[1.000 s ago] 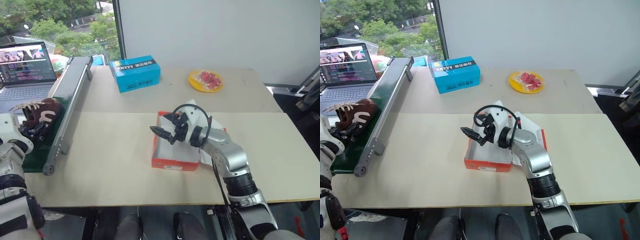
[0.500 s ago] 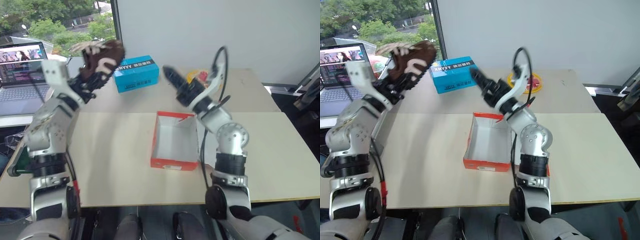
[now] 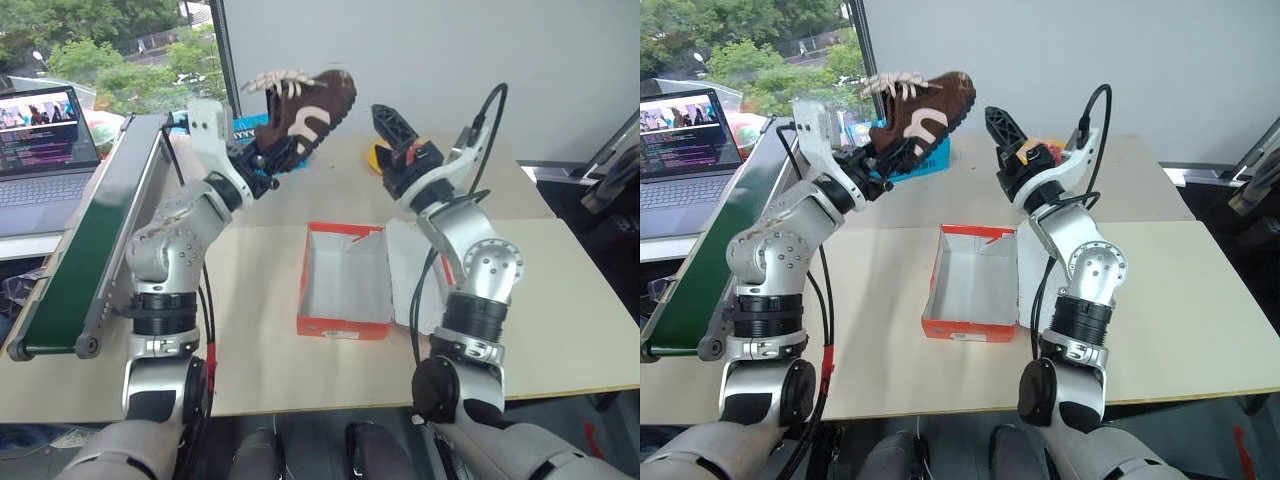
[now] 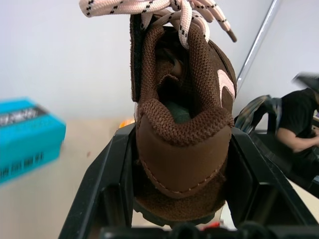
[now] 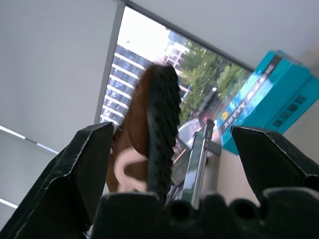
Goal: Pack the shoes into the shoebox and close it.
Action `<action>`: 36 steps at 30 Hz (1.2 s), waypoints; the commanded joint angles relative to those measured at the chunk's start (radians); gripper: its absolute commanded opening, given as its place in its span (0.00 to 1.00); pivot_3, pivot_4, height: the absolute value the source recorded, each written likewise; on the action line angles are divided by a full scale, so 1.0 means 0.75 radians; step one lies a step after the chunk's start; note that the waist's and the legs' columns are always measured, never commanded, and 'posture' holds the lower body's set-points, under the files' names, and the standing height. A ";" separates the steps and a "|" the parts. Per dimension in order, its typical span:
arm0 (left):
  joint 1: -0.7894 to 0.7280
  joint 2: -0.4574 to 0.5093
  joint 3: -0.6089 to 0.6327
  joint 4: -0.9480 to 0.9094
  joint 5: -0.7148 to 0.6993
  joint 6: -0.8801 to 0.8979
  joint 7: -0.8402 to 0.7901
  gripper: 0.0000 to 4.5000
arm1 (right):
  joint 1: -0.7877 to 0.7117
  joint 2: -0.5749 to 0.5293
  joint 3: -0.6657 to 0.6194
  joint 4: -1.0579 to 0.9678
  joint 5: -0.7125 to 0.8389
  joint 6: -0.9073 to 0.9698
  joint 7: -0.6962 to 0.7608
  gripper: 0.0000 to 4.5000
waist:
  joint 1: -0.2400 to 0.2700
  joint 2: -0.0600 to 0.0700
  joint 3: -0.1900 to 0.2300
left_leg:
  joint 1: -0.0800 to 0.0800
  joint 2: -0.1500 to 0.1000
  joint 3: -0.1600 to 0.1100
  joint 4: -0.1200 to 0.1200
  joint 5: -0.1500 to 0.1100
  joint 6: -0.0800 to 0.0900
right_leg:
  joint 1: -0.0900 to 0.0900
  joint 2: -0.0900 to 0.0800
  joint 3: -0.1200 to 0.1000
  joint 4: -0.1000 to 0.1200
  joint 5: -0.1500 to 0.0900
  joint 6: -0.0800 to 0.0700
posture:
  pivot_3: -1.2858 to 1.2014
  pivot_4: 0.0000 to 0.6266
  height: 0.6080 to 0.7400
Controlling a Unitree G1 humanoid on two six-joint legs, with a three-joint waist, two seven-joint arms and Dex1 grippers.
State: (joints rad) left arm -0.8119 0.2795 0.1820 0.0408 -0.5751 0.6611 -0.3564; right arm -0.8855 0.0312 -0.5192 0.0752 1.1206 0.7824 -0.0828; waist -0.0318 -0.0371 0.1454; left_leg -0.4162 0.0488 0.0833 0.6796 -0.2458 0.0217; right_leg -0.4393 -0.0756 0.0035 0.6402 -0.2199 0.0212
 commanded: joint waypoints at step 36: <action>0.123 0.047 0.072 -0.305 -0.194 0.220 -0.003 0.92 | -0.057 -0.139 0.126 0.014 -0.014 -0.039 -0.007 0.08 | 0.002 0.002 0.001 | 0.001 0.000 -0.002 0.000 0.000 0.001 | -0.001 0.001 0.002 0.000 0.000 0.000 | 0.52 0.24 1.00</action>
State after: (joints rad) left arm -0.7093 0.2725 0.1888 -0.1436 -0.7135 0.8176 -0.3465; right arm -0.8888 -0.0472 -0.4096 0.1101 1.1051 0.7640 -0.1033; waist -0.0301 -0.0354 0.1464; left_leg -0.4158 0.0488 0.0819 0.6794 -0.2459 0.0224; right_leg -0.4397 -0.0747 0.0053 0.6399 -0.2202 0.0216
